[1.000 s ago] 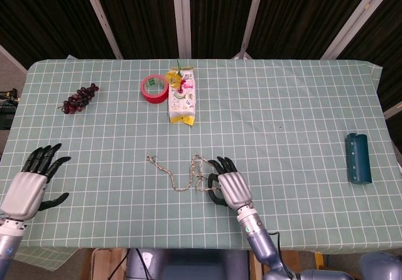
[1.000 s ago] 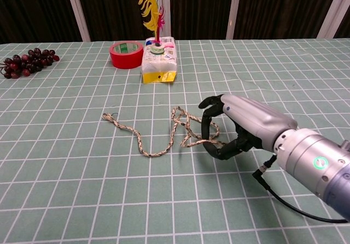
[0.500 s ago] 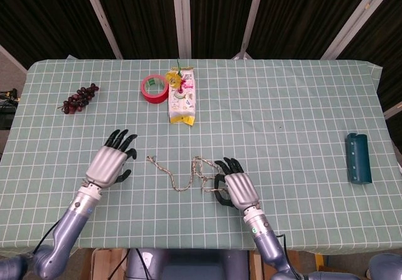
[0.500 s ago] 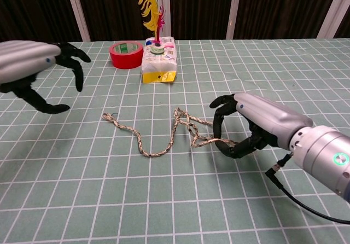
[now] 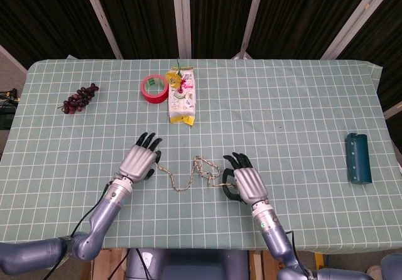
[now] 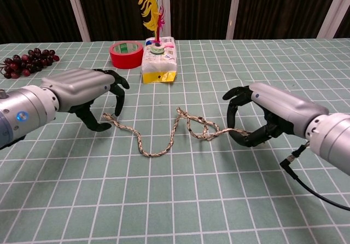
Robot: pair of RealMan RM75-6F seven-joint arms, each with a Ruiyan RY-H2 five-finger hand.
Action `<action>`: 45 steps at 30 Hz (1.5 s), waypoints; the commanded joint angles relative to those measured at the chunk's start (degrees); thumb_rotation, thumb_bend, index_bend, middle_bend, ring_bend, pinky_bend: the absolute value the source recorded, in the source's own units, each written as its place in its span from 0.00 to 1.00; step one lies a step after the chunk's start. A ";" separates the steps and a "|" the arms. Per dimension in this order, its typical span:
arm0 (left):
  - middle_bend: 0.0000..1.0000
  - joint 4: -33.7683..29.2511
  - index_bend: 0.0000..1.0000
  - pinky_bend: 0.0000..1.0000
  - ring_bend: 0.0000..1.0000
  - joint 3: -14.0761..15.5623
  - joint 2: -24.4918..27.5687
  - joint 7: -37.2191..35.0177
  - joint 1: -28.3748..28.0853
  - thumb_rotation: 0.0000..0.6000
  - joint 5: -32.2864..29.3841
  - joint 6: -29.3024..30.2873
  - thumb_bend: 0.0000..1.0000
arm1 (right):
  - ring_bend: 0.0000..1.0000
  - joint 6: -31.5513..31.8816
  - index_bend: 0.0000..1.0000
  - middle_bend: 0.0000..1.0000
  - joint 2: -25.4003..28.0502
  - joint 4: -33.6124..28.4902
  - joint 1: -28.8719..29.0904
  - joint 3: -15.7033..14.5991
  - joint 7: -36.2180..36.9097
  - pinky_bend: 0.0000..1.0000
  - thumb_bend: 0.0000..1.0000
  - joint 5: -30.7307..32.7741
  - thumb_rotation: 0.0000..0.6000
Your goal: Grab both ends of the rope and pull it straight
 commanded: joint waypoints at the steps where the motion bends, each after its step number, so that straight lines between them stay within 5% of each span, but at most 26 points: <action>1: 0.12 0.81 0.51 0.00 0.00 0.49 -0.89 0.67 -0.64 1.00 -0.66 0.15 0.40 | 0.00 -0.09 0.63 0.17 0.23 0.05 0.02 0.05 0.25 0.00 0.49 0.10 1.00; 45: 0.15 5.63 0.58 0.00 0.00 3.44 -5.06 -0.59 -4.56 1.00 -4.49 3.16 0.52 | 0.00 0.10 0.63 0.17 1.38 1.60 0.49 -0.26 2.12 0.00 0.50 0.89 1.00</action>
